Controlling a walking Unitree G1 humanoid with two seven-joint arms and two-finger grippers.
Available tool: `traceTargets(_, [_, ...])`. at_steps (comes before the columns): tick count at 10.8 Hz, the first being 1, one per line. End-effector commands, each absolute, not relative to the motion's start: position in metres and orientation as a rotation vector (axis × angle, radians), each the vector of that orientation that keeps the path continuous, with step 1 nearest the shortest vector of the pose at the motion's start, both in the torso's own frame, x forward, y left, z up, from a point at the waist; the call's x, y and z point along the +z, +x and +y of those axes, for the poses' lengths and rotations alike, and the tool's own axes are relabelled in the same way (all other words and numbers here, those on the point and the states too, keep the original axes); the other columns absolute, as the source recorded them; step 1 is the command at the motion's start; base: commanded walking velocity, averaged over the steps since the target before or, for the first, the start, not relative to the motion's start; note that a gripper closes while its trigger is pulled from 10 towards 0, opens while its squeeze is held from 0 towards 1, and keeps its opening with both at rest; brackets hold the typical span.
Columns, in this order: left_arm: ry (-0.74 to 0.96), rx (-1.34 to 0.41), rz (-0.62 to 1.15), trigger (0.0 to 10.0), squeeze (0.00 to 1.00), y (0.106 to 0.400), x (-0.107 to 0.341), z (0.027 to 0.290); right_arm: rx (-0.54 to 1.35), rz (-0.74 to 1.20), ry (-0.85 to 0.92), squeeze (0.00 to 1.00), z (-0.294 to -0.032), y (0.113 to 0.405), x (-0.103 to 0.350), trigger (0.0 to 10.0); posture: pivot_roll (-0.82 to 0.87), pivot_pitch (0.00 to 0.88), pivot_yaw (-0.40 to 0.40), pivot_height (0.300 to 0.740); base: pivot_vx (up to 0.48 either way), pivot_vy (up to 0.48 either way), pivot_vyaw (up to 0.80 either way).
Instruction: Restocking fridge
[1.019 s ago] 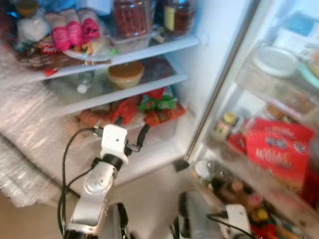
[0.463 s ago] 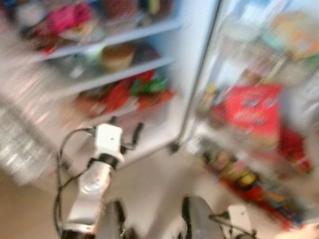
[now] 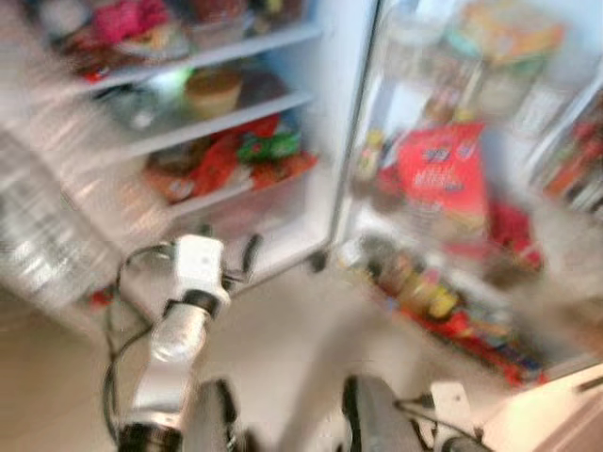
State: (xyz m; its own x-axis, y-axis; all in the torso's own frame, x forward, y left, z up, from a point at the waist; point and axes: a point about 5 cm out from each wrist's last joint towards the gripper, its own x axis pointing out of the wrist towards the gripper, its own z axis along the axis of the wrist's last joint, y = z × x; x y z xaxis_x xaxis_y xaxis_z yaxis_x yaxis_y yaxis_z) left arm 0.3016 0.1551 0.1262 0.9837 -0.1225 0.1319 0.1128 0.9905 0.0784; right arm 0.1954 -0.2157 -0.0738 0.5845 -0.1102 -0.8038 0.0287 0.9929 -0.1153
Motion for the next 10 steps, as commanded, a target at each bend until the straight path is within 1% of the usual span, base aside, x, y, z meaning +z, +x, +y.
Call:
traceTargets(1, [0.046,-0.087,-0.105,10.0,0.00,0.304,0.117,0.160,-0.069,0.954,-0.076,0.00,-0.209,0.195,-0.075,10.0,-0.05,0.094,-0.016,0.594,0.000,0.000,0.00])
traceTargets(3, [0.058,0.021,0.063,10.0,0.00,0.307,0.079,0.185,-0.070,0.948,-0.075,0.00,-0.208,0.200,-0.073,10.0,-0.03,0.069,-0.024,0.594,0.000,0.000,0.00])
traceTargets(4, [0.067,0.079,0.197,10.0,0.00,0.306,0.053,0.199,-0.079,0.950,-0.069,0.00,-0.207,0.201,-0.073,10.0,-0.03,0.066,-0.022,0.594,0.000,0.000,0.00])
traceTargets(5, [0.087,0.096,0.312,10.0,0.00,0.300,0.031,0.209,-0.088,0.951,-0.056,0.00,-0.206,0.200,-0.074,10.0,-0.02,0.081,-0.017,0.594,0.000,0.000,0.00])
traceTargets(6, [0.069,0.102,0.376,10.0,0.00,0.295,0.020,0.211,-0.087,0.954,-0.053,0.00,-0.205,0.198,-0.075,10.0,-0.02,0.088,-0.011,0.594,0.000,0.000,0.00])
traceTargets(7, [0.043,0.123,0.491,10.0,0.00,0.283,0.000,0.215,-0.094,0.964,-0.042,0.00,-0.204,0.194,-0.077,10.0,-0.04,0.105,0.003,0.594,0.000,0.000,0.00])
traceTargets(8, [0.032,0.134,0.541,10.0,0.00,0.276,-0.010,0.216,-0.099,0.970,-0.035,0.00,-0.204,0.190,-0.079,10.0,-0.05,0.121,0.011,0.594,0.000,0.281,0.00])
traceTargets(10, [0.045,0.130,0.638,10.0,0.00,0.262,-0.027,0.215,-0.110,0.976,-0.022,0.00,-0.202,0.185,-0.082,10.0,-0.06,0.145,0.020,0.594,0.000,0.480,0.00])
